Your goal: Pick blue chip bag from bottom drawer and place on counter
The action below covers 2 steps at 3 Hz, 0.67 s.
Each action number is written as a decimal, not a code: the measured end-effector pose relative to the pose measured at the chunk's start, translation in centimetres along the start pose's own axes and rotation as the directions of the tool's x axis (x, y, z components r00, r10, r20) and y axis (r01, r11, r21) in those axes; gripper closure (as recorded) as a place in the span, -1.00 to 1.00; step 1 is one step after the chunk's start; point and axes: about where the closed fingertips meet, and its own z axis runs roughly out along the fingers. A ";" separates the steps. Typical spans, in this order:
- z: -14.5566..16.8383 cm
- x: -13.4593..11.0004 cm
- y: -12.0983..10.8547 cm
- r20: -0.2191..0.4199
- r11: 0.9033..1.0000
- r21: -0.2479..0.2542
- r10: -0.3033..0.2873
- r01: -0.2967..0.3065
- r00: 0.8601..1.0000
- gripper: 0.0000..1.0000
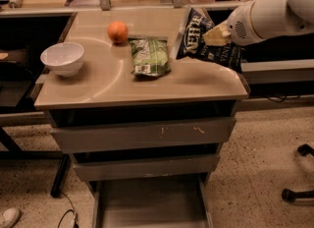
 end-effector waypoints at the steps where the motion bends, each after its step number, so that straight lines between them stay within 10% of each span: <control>1: 2.2 0.7 -0.5 -0.003 0.999 -0.029 0.022 -0.022 1.000 1.00; 2: 4.4 2.0 -0.9 -0.018 0.997 -0.055 0.052 -0.053 0.998 1.00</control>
Offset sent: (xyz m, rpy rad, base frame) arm 0.0421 -0.0004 -0.0668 0.0787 0.0999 0.0064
